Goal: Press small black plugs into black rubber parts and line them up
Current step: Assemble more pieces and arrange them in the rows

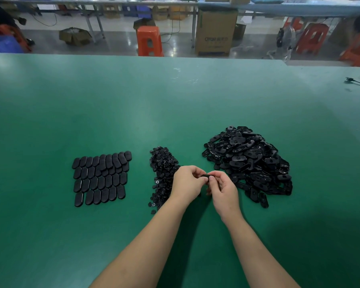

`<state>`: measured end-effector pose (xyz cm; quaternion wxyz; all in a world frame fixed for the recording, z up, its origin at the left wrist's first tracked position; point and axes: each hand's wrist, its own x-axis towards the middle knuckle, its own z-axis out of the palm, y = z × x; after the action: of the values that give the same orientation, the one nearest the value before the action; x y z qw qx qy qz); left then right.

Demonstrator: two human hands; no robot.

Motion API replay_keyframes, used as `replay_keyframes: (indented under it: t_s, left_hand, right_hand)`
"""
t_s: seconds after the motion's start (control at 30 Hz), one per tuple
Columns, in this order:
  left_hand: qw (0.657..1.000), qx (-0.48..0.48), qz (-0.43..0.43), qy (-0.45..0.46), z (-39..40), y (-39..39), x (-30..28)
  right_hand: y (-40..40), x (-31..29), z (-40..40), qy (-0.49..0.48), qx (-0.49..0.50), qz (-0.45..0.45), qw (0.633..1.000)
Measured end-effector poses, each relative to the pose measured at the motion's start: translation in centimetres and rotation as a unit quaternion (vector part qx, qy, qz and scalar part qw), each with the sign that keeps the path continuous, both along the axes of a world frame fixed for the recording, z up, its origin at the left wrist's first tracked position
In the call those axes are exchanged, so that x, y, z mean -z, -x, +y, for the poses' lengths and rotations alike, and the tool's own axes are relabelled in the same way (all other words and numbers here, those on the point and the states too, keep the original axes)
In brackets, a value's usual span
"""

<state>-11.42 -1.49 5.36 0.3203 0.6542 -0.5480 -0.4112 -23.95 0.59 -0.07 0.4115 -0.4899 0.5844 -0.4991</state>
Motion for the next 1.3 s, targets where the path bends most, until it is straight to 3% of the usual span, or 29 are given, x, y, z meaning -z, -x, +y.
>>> replay_keyframes:
  t_s: [0.53, 1.0, 1.3]
  left_hand:
    - [1.000, -0.010, 0.005, 0.008, 0.3, 0.3, 0.4]
    - [0.994, 0.008, -0.100, 0.046, 0.5, 1.1, 0.2]
    - [0.991, -0.010, -0.120, 0.064, 0.9, 1.9, 0.5]
  right_hand:
    - [0.0, 0.0, 0.0, -0.001, 0.006, -0.006, 1.000]
    - [0.1, 0.3, -0.2, -0.011, 0.008, -0.009, 1.000]
    - [0.2, 0.2, -0.2, -0.003, 0.009, -0.022, 1.000]
